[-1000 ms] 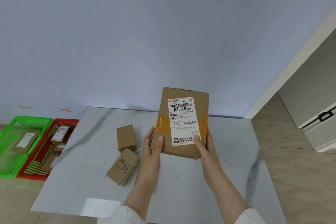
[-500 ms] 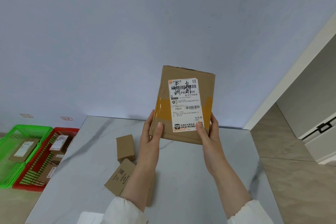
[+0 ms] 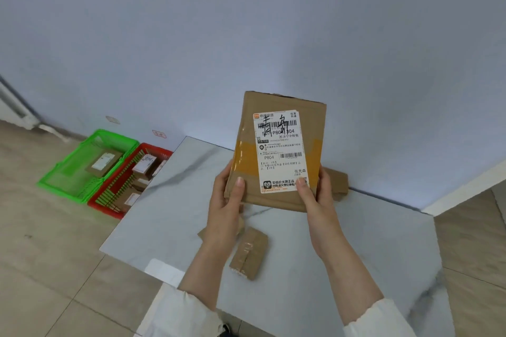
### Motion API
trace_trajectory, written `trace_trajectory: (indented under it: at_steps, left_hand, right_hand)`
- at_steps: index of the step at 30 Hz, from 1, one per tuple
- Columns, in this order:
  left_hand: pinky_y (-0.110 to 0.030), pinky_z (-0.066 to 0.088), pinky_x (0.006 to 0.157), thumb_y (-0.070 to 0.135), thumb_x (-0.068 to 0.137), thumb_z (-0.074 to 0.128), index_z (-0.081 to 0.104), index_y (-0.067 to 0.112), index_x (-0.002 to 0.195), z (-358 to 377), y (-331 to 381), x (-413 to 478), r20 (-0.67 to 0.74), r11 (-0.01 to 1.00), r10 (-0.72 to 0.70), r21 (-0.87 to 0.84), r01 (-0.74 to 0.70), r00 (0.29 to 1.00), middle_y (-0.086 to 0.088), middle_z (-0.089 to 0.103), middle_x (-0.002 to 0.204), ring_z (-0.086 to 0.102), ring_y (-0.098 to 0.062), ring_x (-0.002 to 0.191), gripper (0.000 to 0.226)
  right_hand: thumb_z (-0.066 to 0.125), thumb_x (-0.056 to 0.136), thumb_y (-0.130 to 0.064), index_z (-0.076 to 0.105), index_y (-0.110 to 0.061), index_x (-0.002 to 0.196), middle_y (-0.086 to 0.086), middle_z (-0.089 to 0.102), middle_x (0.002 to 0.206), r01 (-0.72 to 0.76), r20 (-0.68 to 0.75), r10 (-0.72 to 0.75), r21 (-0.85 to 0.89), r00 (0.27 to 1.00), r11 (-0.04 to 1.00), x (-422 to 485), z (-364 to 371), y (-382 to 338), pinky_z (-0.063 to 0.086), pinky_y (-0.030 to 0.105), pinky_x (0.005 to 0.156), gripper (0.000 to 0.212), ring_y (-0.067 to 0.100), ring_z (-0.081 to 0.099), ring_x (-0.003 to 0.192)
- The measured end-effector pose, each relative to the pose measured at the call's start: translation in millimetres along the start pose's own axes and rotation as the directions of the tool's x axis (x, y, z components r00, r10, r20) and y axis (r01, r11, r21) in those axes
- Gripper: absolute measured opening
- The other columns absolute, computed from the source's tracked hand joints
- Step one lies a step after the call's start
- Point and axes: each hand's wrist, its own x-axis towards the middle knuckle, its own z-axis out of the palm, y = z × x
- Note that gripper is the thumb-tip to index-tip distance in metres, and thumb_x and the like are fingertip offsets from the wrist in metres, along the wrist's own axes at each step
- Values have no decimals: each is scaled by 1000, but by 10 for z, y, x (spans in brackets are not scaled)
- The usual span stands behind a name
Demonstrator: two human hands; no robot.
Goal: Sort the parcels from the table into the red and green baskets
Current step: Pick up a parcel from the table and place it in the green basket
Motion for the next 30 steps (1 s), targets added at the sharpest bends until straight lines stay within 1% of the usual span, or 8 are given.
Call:
trace_trajectory:
  at_steps: [2, 10, 15, 17, 21, 25, 27, 30]
  left_hand:
    - [-9, 47, 80, 43, 84, 49, 45, 28, 132, -361, 27, -5, -73, 1000, 7, -3, -7, 997, 4, 57, 127, 54, -6, 116, 50]
    - [-30, 41, 102, 42, 89, 54, 48, 35, 128, -2170, 122, -250, -373, 997, 12, -69, -41, 928, 5, 57, 129, 52, -10, 121, 39]
    - [-5, 43, 85, 39, 88, 51, 46, 27, 132, -3507, 154, -329, -509, 995, 5, -79, -53, 861, 3, 55, 132, 50, -7, 122, 46]
    - [2, 42, 75, 35, 91, 50, 46, 26, 132, -4004, 167, -331, -549, 995, -18, -95, -41, 835, 4, 55, 131, 51, -4, 118, 42]
    - [-10, 43, 83, 33, 93, 49, 46, 28, 131, -4836, 160, -246, -585, 992, -46, -120, -30, 810, 7, 56, 129, 51, 1, 115, 38]
    - [2, 41, 72, 29, 94, 49, 46, 26, 130, -5497, 171, -5, -595, 991, -76, -132, -5, 800, 11, 55, 125, 49, 14, 104, 37]
    - [-3, 43, 75, 29, 94, 49, 46, 25, 130, -5796, 187, 197, -591, 990, -95, -143, 13, 801, 10, 55, 124, 49, 12, 104, 37]
    - [-16, 42, 85, 29, 93, 51, 48, 26, 127, -6232, 276, 606, -585, 990, -118, -135, 47, 803, 7, 56, 122, 52, 0, 104, 34]
  right_hand:
    - [53, 91, -23, 34, -32, 135, -19, 56, 119, -17, 69, 18, -20, 997, 1000, 10, 350, 56, 46, 2, 68, 49, -20, 57, 90]
    - [59, 85, -30, 33, -35, 139, -15, 58, 126, -71, 393, 107, -107, 913, 992, -284, 2157, 407, 47, 23, 93, 60, 2, 55, 114]
    - [60, 86, -22, 34, -36, 136, -13, 54, 130, -88, 519, 158, -157, 840, 984, -586, 3465, 782, 45, 21, 90, 58, 4, 51, 118]
    - [60, 86, -22, 36, -34, 137, -11, 55, 131, -103, 545, 185, -177, 818, 979, -674, 3960, 933, 46, 22, 90, 58, 5, 52, 118]
    - [60, 87, -19, 35, -34, 140, -10, 55, 132, -113, 590, 213, -202, 779, 973, -734, 4809, 1167, 48, 19, 84, 60, 7, 53, 119]
    - [65, 84, -23, 38, -40, 136, -10, 53, 134, -121, 595, 250, -249, 764, 961, -627, 5484, 1370, 44, 30, 97, 61, 12, 50, 124]
    - [68, 83, -26, 40, -41, 135, -11, 55, 132, -126, 601, 267, -267, 754, 955, -494, 5825, 1443, 43, 40, 102, 60, 13, 51, 123]
    - [62, 87, -23, 34, -39, 140, -11, 54, 130, -122, 591, 274, -284, 759, 951, -201, 6350, 1528, 44, 30, 98, 62, 9, 52, 118]
